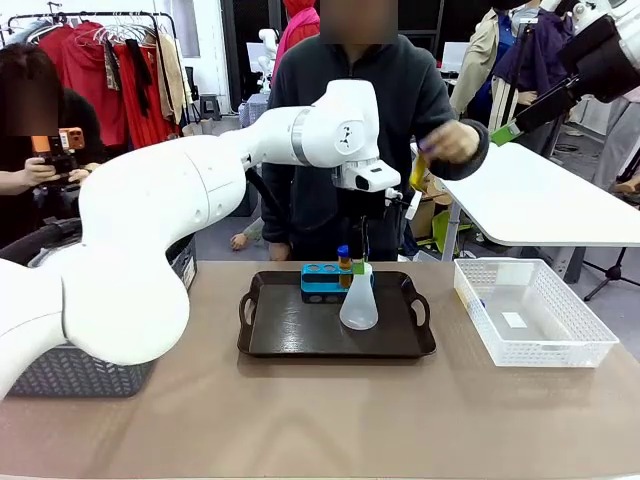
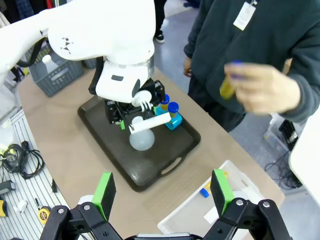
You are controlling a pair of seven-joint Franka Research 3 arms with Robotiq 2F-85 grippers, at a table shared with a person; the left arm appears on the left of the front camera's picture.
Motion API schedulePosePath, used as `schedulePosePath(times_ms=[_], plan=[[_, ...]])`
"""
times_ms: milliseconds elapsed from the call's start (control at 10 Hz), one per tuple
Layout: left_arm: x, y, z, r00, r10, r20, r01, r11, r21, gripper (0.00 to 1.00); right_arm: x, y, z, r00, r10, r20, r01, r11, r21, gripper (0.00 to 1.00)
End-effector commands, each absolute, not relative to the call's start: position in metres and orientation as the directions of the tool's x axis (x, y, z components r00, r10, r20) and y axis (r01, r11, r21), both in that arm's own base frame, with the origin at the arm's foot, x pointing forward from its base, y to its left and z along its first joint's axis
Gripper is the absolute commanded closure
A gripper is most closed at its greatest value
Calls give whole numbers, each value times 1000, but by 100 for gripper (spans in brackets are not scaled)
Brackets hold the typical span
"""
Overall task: Prepare the laboratory tools.
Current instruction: Pick up one Large Measuring Cup and place it on the Handle tray.
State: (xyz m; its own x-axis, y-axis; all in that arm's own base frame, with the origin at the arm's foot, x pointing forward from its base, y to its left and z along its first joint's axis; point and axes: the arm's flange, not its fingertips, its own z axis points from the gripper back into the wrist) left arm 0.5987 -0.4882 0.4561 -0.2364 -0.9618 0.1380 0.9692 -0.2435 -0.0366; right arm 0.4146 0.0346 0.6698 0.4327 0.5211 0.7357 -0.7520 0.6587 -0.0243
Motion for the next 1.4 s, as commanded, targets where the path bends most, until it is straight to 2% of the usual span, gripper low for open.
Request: schedulePosePath(times_ms=[0,300,600,900,1300], plan=[[626,-506,494,-215,-968,128,974,-222,-43,0,415,34,671,423,511,748,-758,652,-16,0],[593,-477,528,-180,-979,97,982,-185,-40,0,415,34,671,423,511,748,-758,652,-16,0],[556,-436,569,-86,-995,49,996,-86,6,0,415,34,671,423,511,748,-758,652,-16,0],[521,-377,616,142,-989,34,986,145,86,0,415,34,671,423,511,748,-758,652,-16,0],[490,-305,653,407,-908,97,891,419,177,0,415,34,671,423,511,748,-758,652,-16,0]])
